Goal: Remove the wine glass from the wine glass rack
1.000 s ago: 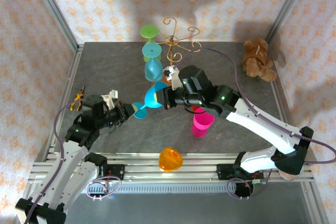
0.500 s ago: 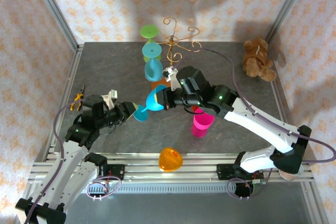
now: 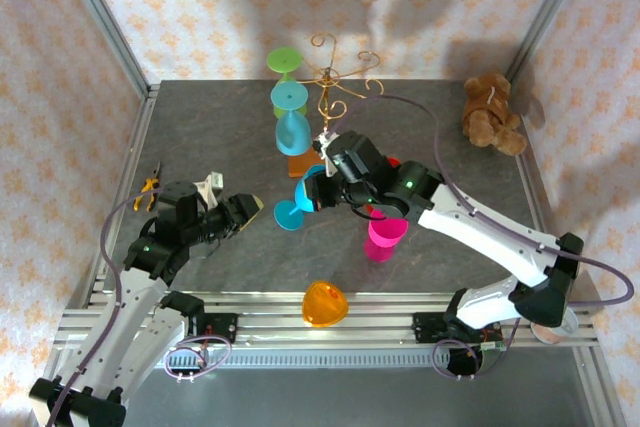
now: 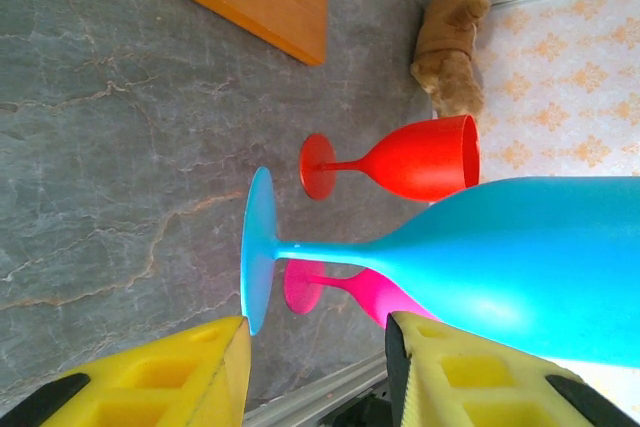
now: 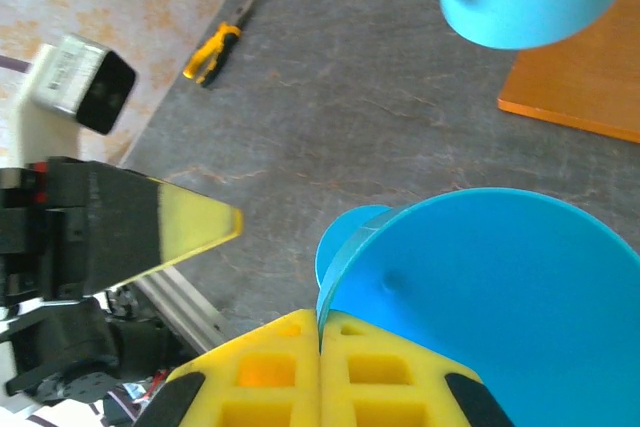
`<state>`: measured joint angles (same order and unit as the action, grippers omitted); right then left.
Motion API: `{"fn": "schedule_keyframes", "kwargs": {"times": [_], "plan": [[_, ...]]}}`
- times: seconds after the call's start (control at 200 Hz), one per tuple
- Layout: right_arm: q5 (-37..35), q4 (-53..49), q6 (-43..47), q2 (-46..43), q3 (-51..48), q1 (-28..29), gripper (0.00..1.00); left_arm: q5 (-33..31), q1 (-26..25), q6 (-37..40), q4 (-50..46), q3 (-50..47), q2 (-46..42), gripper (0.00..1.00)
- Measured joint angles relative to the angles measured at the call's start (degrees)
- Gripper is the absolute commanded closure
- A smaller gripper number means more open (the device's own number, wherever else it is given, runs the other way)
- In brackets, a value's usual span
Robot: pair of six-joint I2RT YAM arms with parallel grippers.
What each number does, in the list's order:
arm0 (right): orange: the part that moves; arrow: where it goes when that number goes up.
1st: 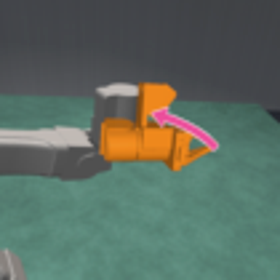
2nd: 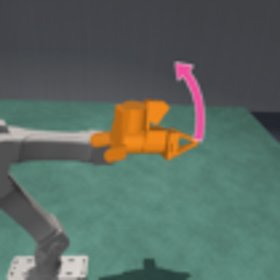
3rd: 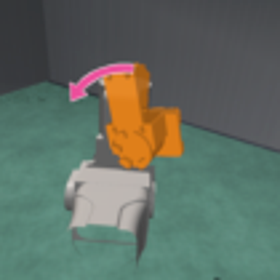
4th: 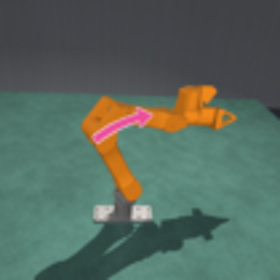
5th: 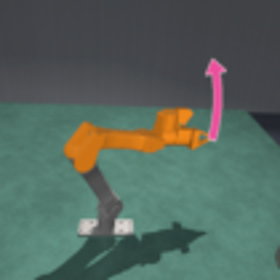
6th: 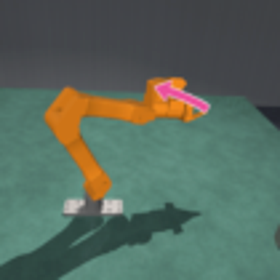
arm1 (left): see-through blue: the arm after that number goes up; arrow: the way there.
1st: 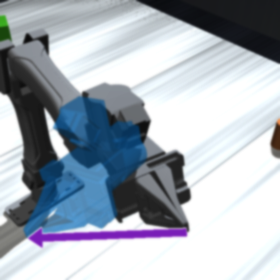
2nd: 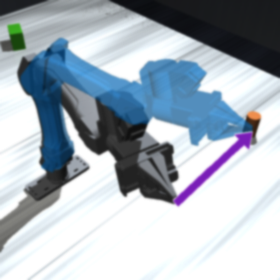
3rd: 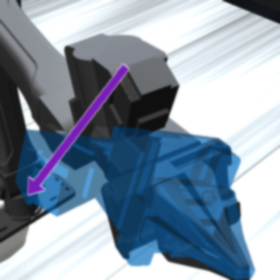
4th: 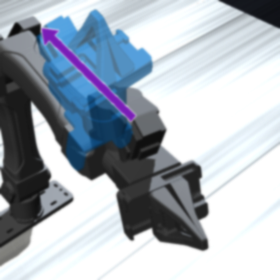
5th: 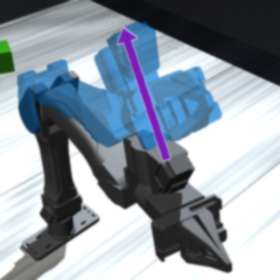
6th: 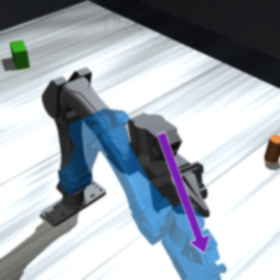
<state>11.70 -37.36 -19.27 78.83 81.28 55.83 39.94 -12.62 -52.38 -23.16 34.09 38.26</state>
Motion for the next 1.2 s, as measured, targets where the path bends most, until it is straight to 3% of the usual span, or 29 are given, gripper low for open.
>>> {"fn": "schedule_keyframes", "kwargs": {"times": [1.201], "plan": [[-22.9, -3.7, 1.5, 9.9, -3.3, 0.0, 1.0, -1.9, 0.0, 3.0, -4.5, 1.9, 0.6, 0.6]]}}
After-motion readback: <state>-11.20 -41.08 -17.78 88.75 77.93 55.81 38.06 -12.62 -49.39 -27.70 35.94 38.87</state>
